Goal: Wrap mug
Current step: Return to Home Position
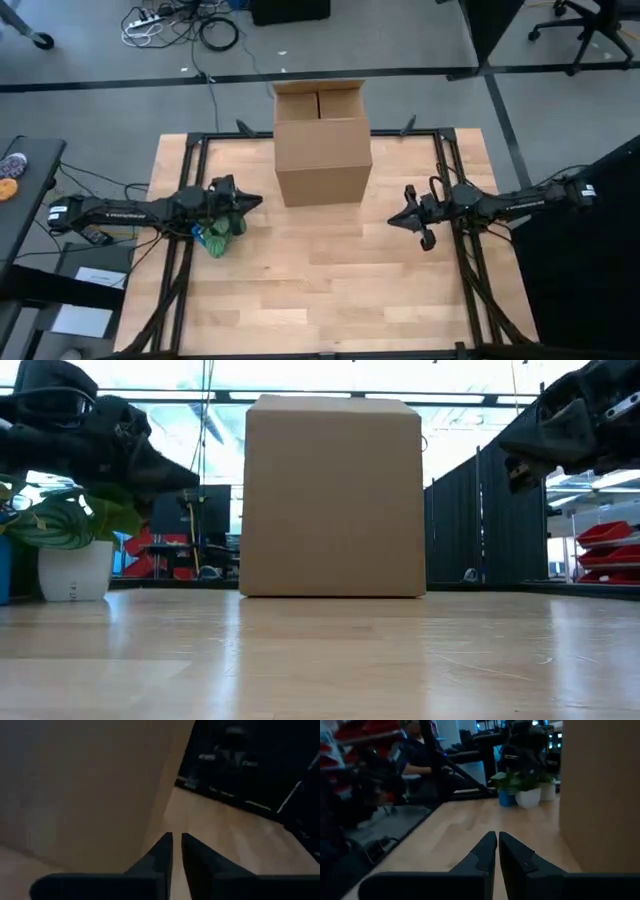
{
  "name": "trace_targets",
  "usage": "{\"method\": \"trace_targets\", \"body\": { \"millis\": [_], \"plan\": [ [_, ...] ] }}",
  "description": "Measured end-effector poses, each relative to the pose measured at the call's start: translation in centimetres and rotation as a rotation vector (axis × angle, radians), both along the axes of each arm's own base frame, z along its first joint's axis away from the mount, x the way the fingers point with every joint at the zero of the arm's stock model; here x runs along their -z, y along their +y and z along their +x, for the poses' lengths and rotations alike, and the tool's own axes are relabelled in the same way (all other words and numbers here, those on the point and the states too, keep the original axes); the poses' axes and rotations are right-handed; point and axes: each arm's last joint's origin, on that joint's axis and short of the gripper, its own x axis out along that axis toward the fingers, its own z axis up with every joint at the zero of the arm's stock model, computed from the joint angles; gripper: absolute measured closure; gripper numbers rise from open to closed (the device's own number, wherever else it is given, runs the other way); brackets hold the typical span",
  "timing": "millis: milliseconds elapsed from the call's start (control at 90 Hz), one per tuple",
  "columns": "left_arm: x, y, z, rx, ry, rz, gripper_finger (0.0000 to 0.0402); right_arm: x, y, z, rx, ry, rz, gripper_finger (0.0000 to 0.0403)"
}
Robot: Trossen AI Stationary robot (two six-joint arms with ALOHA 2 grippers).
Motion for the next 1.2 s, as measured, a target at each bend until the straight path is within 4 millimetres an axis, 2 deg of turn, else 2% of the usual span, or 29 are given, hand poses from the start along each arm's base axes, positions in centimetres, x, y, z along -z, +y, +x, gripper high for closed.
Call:
{"method": "trace_targets", "body": {
  "millis": [400,500,733,822,944,1033,1200],
  "plan": [
    [-0.2,-0.2,-1.5,0.0,0.004,0.046,0.0388,0.3,0.5,-1.2,-0.042,0.048,0.073,0.0403],
    [-0.4,-0.2,-2.0,0.001,0.017,0.121,0.0388,0.3,0.5,-1.2,-0.042,0.041,0.039,0.0403],
    [-3.3,-0.4,-4.2,-0.033,0.008,0.149,0.0388,0.1,0.3,-1.4,0.027,0.016,-0.021,0.0403],
    [-3.5,-0.4,-4.8,-0.032,0.028,0.147,0.0388,0.2,0.2,-1.7,0.033,0.019,-0.028,0.0403],
    [-2.9,-0.5,-4.6,-0.02,0.053,0.144,0.0388,0.3,0.2,-2.0,0.032,0.024,-0.031,0.0403],
    [-1.6,-0.4,-4.2,-0.011,0.068,0.127,0.0388,0.5,0.2,-2.2,0.043,0.046,-0.03,0.0403],
    [-0.4,-0.5,-3.4,0.024,-0.026,0.125,0.0388,1.0,0.0,-2.2,0.089,0.099,0.025,0.0403]
  ]
}}
